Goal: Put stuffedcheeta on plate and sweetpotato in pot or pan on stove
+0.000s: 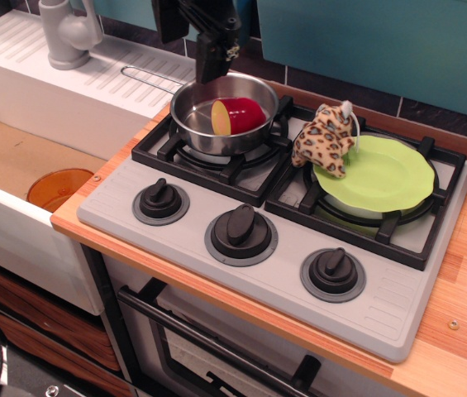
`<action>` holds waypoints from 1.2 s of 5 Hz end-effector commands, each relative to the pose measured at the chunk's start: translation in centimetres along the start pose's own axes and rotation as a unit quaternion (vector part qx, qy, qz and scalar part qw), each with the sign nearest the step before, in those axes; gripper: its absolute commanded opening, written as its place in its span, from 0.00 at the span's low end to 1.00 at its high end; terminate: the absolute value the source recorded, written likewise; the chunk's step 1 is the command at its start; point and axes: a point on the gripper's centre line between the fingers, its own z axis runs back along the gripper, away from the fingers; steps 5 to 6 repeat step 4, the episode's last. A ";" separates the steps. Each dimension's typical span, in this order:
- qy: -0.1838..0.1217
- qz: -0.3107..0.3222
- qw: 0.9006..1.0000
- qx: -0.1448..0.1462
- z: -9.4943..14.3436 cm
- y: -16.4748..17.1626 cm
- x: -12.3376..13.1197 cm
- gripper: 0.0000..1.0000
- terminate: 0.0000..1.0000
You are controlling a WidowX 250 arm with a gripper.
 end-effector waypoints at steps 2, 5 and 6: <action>-0.022 0.033 0.999 0.026 4.4 -5.6 -0.1 1.00 0.00; -0.022 0.038 0.999 0.017 4.3 -8.6 -0.8 1.00 1.00; -0.022 0.038 0.999 0.017 4.3 -8.6 -0.8 1.00 1.00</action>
